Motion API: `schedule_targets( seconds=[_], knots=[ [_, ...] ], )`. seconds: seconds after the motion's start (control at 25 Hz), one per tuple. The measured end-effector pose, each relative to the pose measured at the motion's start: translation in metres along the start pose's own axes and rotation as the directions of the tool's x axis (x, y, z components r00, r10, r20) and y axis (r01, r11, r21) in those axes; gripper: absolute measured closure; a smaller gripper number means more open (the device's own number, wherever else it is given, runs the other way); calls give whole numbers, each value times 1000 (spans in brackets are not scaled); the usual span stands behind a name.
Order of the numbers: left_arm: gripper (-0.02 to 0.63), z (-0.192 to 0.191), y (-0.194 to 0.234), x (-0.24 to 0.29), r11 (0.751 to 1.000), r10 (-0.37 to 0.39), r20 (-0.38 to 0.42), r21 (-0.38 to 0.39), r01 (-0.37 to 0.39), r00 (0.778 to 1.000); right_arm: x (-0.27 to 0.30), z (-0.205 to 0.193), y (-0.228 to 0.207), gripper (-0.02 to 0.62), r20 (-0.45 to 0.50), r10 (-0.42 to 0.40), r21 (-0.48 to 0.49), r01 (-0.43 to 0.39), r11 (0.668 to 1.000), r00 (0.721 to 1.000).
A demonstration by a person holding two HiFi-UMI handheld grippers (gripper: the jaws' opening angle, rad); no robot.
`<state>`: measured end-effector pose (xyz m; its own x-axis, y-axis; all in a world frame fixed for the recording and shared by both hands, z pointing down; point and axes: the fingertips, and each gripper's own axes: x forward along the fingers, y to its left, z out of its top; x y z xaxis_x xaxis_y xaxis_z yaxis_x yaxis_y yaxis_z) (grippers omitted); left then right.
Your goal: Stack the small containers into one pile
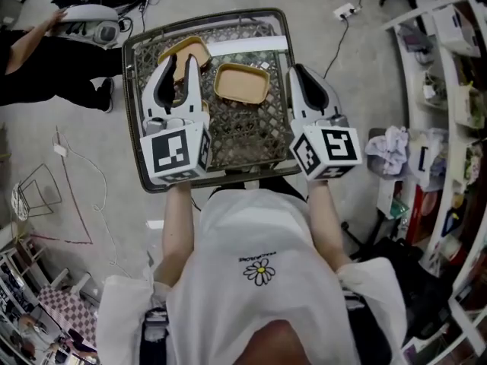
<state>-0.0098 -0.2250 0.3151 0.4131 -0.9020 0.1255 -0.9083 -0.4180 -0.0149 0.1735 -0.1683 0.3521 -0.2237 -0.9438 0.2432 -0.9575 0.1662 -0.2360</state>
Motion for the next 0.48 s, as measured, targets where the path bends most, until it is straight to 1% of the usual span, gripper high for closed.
schedule_targets(
  seconds=[0.04,0.12,0.16,0.28,0.36,0.48],
  knots=[
    [482,-9,-1,8,1000,-20,-33,-11,20,999,6,-4,-3,550,-19,6,29,-5,1000,1000],
    [465,-31,-4,22,998,-55,-110,-28,52,992,16,-14,-10,478,-63,28,87,-22,996,998],
    [460,-43,-6,29,997,-68,-150,-33,64,986,21,-21,-13,459,-86,39,118,-29,993,996],
    [460,-82,-9,48,996,-90,-257,-26,87,962,35,-43,-27,439,-150,53,202,-22,979,987],
    [460,-111,-11,58,994,-106,-325,-20,105,940,43,-61,-35,425,-200,51,230,-4,973,979],
    [406,-156,-17,66,989,-148,-429,-60,136,891,54,-91,-41,397,-279,48,234,19,972,959]
  ],
)
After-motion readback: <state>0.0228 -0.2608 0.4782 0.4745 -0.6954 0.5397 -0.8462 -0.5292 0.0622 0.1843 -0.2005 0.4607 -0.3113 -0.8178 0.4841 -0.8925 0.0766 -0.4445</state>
